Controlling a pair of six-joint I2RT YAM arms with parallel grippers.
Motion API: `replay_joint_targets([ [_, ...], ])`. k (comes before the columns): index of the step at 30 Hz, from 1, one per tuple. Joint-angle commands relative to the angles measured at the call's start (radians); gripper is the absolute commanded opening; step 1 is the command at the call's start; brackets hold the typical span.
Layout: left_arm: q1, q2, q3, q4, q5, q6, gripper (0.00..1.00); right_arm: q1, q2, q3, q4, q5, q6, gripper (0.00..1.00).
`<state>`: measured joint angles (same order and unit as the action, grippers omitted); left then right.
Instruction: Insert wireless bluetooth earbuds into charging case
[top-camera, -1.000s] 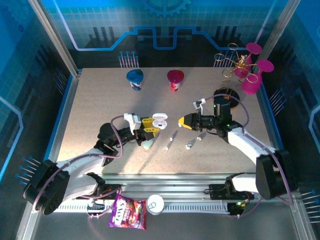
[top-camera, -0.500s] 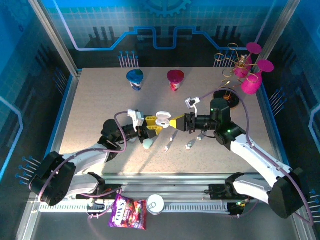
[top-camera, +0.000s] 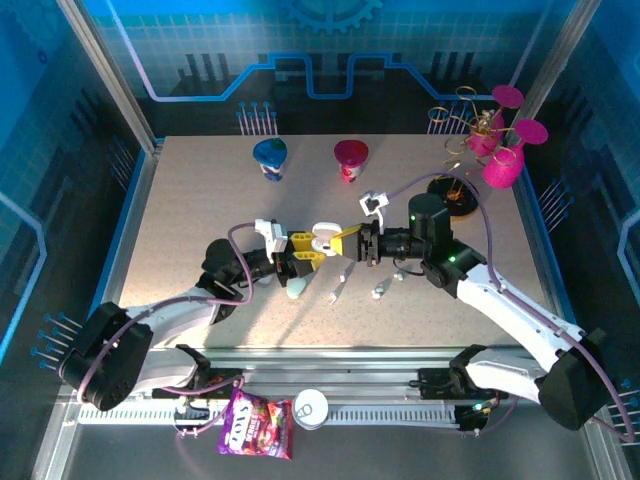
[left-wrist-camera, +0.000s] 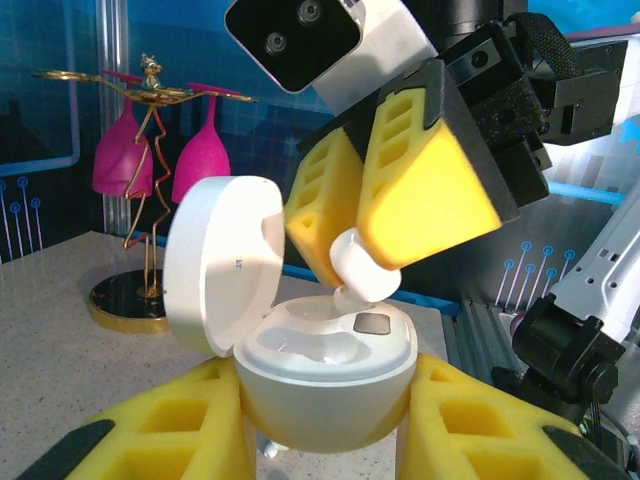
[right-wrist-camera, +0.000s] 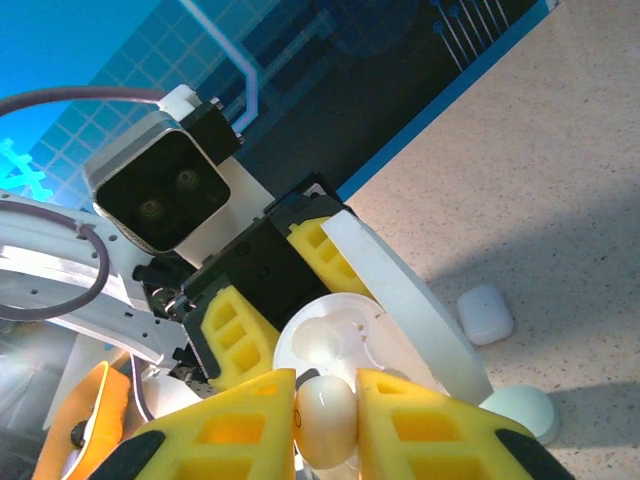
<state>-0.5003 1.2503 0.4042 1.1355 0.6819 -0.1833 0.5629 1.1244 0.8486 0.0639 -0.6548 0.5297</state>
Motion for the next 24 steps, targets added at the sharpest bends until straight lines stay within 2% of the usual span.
replay_joint_targets([
  [1, 0.000, 0.003, 0.015, 0.076, 0.027, -0.008, 0.25, 0.017, 0.006, 0.023, -0.065, 0.055, -0.033, 0.19],
  [7, -0.001, 0.005, 0.017, 0.073, 0.028, -0.006, 0.25, 0.023, 0.012, 0.023, -0.061, 0.061, -0.001, 0.19],
  [13, -0.001, -0.003, 0.017, 0.074, 0.024, -0.007, 0.25, 0.023, 0.008, 0.026, -0.103, 0.089, -0.016, 0.30],
  [24, 0.000, -0.003, 0.014, 0.071, 0.025, -0.001, 0.25, 0.023, 0.000, 0.082, -0.166, 0.106, -0.001, 0.33],
])
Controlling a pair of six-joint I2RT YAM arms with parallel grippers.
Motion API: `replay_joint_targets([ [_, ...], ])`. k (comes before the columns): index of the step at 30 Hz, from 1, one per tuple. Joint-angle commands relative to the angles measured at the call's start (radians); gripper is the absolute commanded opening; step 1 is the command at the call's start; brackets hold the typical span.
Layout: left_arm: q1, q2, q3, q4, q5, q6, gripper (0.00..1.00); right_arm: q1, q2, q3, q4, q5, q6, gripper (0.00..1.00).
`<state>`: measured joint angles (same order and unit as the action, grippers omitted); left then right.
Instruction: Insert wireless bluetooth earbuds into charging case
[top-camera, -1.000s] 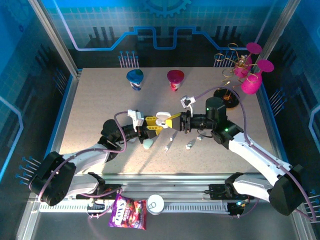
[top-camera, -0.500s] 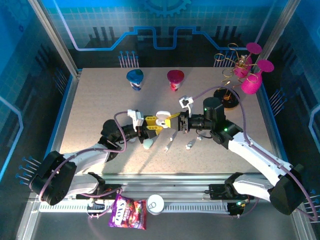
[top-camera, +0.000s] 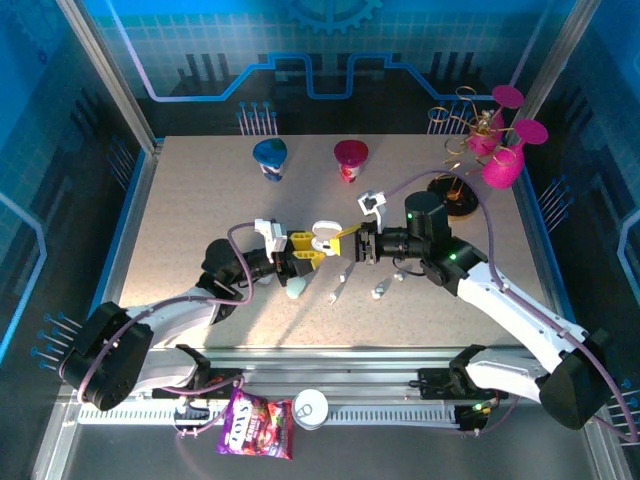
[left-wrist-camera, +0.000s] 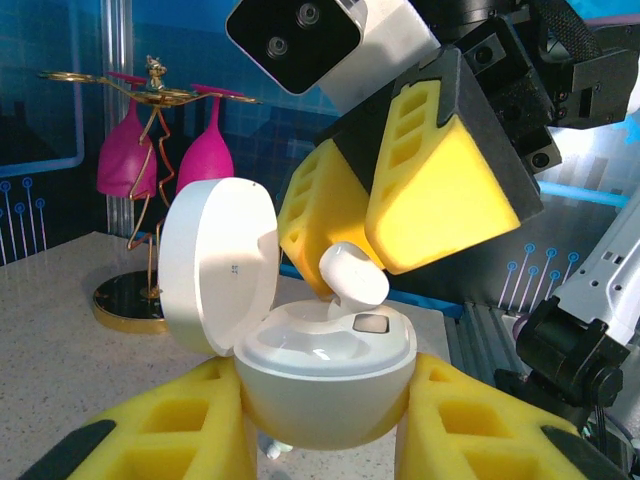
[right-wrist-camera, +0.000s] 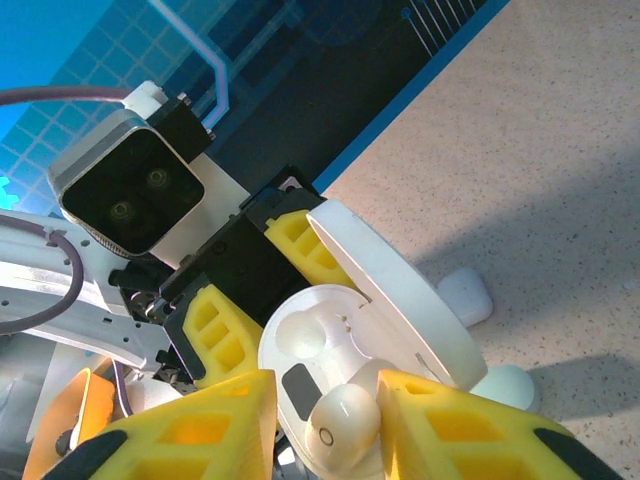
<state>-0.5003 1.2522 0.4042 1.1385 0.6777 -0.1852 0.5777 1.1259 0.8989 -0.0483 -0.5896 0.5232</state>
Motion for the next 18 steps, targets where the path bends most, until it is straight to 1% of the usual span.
replay_joint_targets([
  [1, 0.000, -0.005, 0.012, 0.070, 0.030, 0.002, 0.25, 0.008, -0.004, 0.034, -0.058, 0.042, 0.005, 0.34],
  [7, -0.001, 0.000, 0.010, 0.081, 0.029, -0.003, 0.25, 0.008, -0.012, 0.041, -0.078, 0.052, 0.008, 0.40],
  [18, -0.001, 0.010, 0.003, 0.094, 0.020, 0.012, 0.24, 0.004, -0.055, 0.029, -0.084, 0.061, -0.015, 0.63],
])
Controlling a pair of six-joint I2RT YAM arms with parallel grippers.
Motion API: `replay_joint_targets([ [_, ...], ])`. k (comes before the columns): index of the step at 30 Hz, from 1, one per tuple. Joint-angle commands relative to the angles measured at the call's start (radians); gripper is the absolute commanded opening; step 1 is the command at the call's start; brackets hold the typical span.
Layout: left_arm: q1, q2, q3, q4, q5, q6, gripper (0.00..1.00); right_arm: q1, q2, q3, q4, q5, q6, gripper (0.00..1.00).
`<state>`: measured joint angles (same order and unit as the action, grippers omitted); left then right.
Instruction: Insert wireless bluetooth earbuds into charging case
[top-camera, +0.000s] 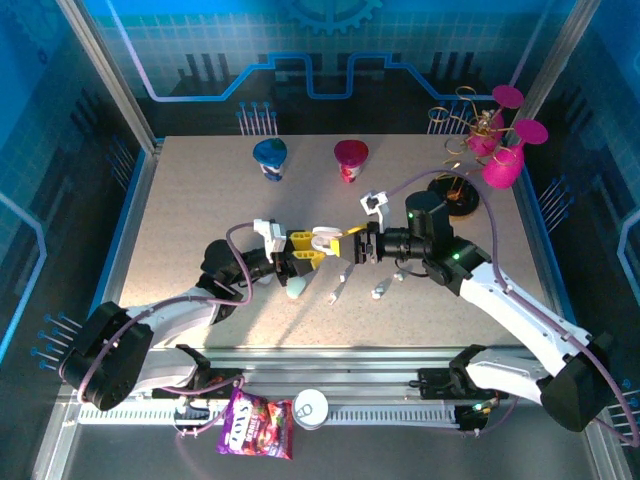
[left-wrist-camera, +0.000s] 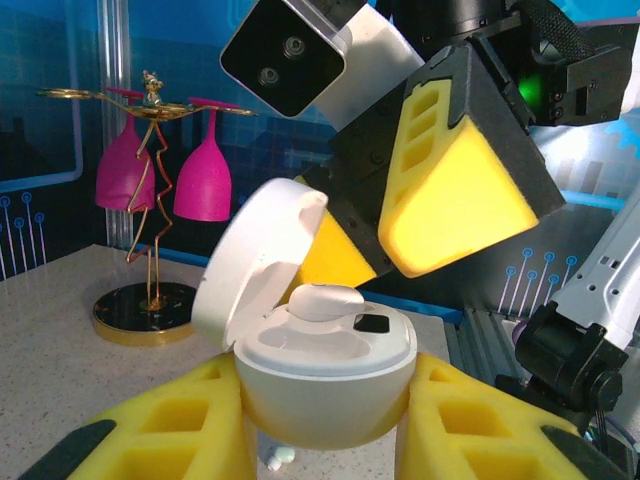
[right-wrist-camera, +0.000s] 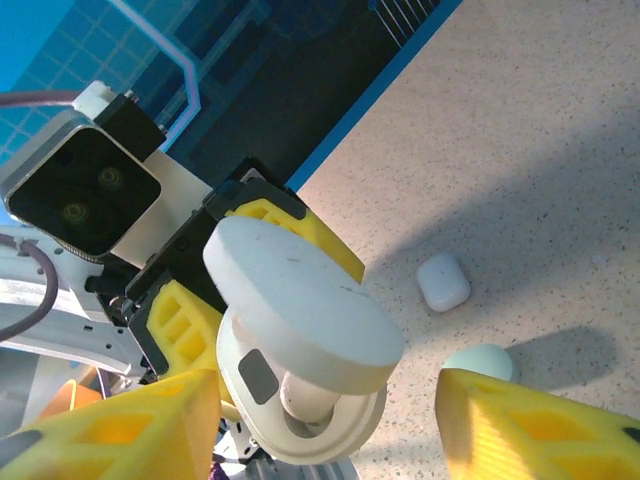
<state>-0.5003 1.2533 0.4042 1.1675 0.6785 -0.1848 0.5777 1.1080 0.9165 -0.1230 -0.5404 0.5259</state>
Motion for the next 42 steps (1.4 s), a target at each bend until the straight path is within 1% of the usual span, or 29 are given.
replay_joint_targets([
  [1, 0.000, 0.010, 0.001, 0.067, 0.015, 0.014, 0.25, 0.003, -0.054, -0.001, 0.005, 0.000, -0.028, 0.66],
  [3, 0.000, 0.012, -0.004, 0.068, 0.007, 0.023, 0.25, -0.001, -0.099, -0.029, 0.022, -0.009, -0.050, 0.70],
  [4, 0.000, 0.012, -0.006, 0.067, 0.004, 0.025, 0.25, -0.005, -0.128, -0.031, 0.022, -0.001, -0.057, 0.71],
  [8, 0.001, 0.012, -0.009, 0.070, 0.000, 0.030, 0.25, -0.035, -0.255, -0.147, 0.008, 0.055, -0.060, 0.72],
  [12, 0.000, 0.008, -0.009, 0.066, -0.002, 0.035, 0.25, -0.134, -0.350, -0.257, -0.045, 0.115, 0.025, 0.71],
  [15, 0.000, -0.001, -0.008, 0.056, 0.001, 0.043, 0.25, -0.220, -0.375, -0.323, -0.121, 0.138, 0.092, 0.70],
  [18, 0.001, -0.013, -0.008, 0.042, 0.003, 0.048, 0.25, -0.245, -0.360, -0.361, -0.227, 0.208, 0.158, 0.69],
  [21, 0.001, -0.024, -0.008, 0.023, 0.004, 0.056, 0.25, -0.242, -0.318, -0.418, -0.232, 0.202, 0.275, 0.68],
  [23, 0.000, -0.030, -0.012, 0.023, 0.006, 0.059, 0.25, -0.222, -0.301, -0.473, -0.159, 0.188, 0.366, 0.68],
  [27, 0.001, -0.032, -0.016, 0.017, 0.007, 0.061, 0.25, -0.128, -0.259, -0.534, -0.091, 0.310, 0.486, 0.65],
  [30, 0.001, -0.031, -0.010, 0.013, 0.010, 0.061, 0.25, -0.083, -0.209, -0.545, -0.047, 0.358, 0.525, 0.63],
  [39, 0.001, -0.034, 0.003, -0.015, 0.008, 0.067, 0.25, -0.008, -0.057, -0.541, 0.065, 0.404, 0.630, 0.54],
  [42, 0.001, -0.035, -0.002, -0.012, 0.007, 0.068, 0.25, 0.000, -0.009, -0.538, 0.104, 0.396, 0.640, 0.53],
])
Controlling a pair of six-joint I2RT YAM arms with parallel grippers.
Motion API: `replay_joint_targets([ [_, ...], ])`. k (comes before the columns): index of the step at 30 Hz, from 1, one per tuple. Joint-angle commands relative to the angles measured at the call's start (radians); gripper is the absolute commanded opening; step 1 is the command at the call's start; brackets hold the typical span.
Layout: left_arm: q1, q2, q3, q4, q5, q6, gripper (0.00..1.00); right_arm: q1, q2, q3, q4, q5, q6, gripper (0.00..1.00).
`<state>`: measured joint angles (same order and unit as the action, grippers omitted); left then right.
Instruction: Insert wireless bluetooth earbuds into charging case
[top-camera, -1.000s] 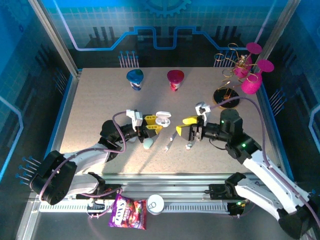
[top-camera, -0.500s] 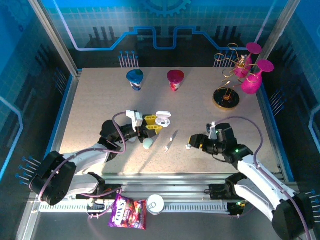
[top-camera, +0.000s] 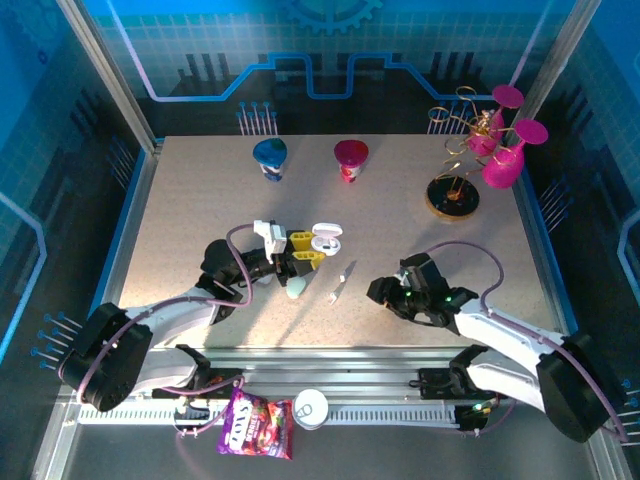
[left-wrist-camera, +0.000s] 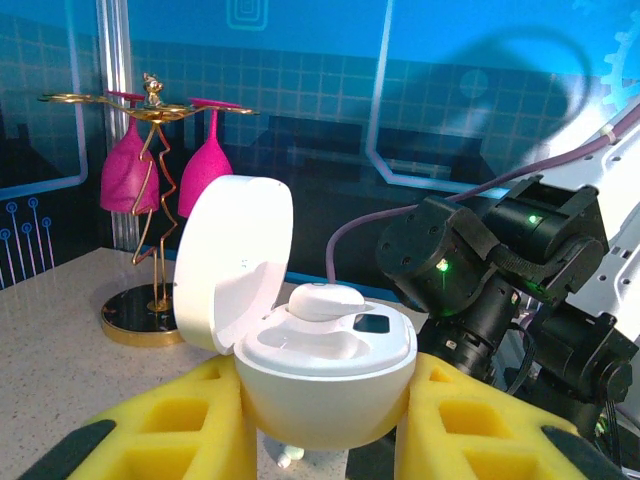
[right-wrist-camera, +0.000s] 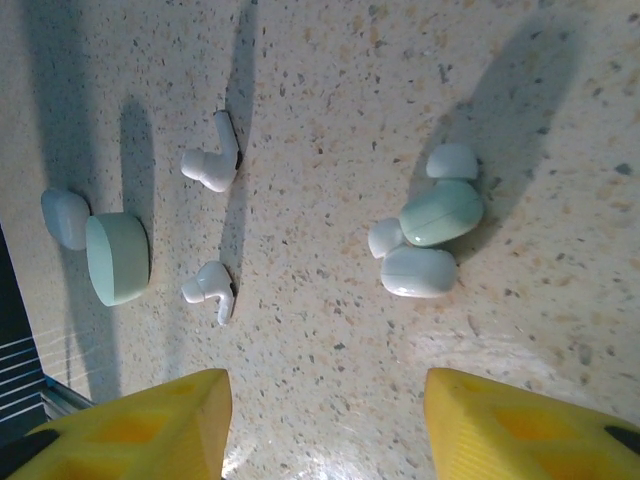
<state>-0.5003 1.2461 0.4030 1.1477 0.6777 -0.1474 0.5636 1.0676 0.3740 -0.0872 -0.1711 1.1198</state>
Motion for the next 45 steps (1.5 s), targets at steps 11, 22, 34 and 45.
replay_joint_targets([
  [11, 0.000, -0.067, -0.013, -0.052, -0.001, 0.064, 0.25, 0.019, 0.171, 0.037, 0.150, 0.027, 0.042, 0.51],
  [22, 0.000, -0.081, -0.019, -0.066, -0.006, 0.068, 0.25, -0.008, 0.211, 0.069, 0.150, 0.055, 0.002, 0.47],
  [34, 0.000, -0.074, -0.020, -0.065, -0.001, 0.068, 0.25, -0.017, 0.240, 0.060, 0.168, 0.080, -0.011, 0.46],
  [45, 0.001, -0.097, -0.031, -0.084, -0.009, 0.075, 0.25, -0.027, 0.328, 0.118, 0.191, 0.057, -0.052, 0.34],
])
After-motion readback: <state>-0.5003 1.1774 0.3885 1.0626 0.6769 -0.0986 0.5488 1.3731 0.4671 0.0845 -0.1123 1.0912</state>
